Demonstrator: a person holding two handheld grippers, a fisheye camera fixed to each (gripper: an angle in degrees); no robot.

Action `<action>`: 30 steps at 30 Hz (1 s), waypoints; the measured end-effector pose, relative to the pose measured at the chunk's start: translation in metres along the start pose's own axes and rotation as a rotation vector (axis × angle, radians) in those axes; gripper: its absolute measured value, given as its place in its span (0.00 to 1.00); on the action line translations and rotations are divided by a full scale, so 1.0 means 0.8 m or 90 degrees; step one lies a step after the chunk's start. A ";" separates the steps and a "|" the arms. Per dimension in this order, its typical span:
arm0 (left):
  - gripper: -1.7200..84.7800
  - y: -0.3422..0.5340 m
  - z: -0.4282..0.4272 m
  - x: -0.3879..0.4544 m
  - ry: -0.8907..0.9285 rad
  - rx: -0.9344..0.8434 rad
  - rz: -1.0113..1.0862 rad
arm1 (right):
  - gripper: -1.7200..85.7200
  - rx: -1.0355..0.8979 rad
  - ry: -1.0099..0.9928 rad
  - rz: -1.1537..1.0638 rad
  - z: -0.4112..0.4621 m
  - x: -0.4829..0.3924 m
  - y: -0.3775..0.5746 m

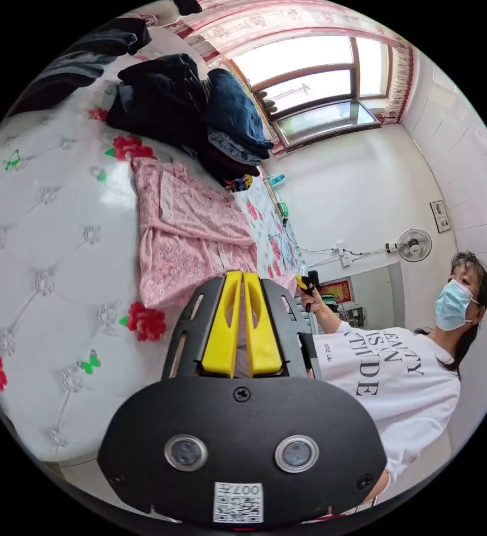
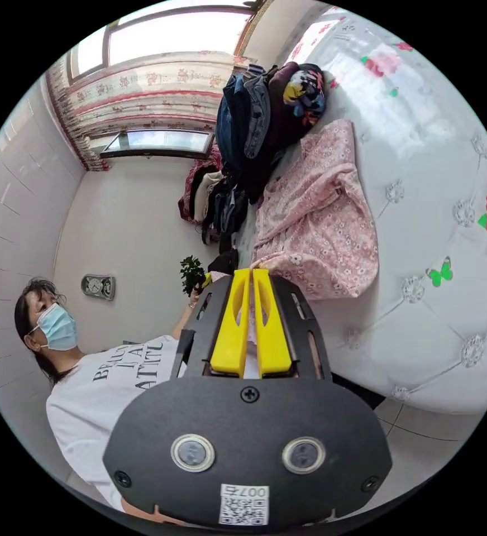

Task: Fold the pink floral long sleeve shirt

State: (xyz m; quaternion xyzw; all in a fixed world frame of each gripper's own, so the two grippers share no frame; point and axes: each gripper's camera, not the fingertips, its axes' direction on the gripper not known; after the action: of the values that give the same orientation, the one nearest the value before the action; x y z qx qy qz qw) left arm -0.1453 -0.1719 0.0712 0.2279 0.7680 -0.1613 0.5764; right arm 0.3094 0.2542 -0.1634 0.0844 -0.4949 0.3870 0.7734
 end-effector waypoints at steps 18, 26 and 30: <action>0.14 -0.032 0.014 -0.173 -0.246 0.056 -0.174 | 0.12 0.235 0.321 0.205 0.030 0.070 -0.014; 0.07 -0.042 0.057 -0.220 -0.200 -0.006 -0.228 | 0.06 0.247 0.210 0.272 0.088 0.116 -0.037; 0.02 -0.044 0.041 -0.221 -0.207 -0.005 -0.216 | 0.02 0.309 0.192 0.229 0.069 0.096 -0.034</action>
State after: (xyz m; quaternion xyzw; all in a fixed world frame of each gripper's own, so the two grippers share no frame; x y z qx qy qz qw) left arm -0.0966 -0.2470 0.2310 0.0646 0.6931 -0.2875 0.6578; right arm 0.3052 0.2465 -0.0653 0.1193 -0.2750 0.6321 0.7146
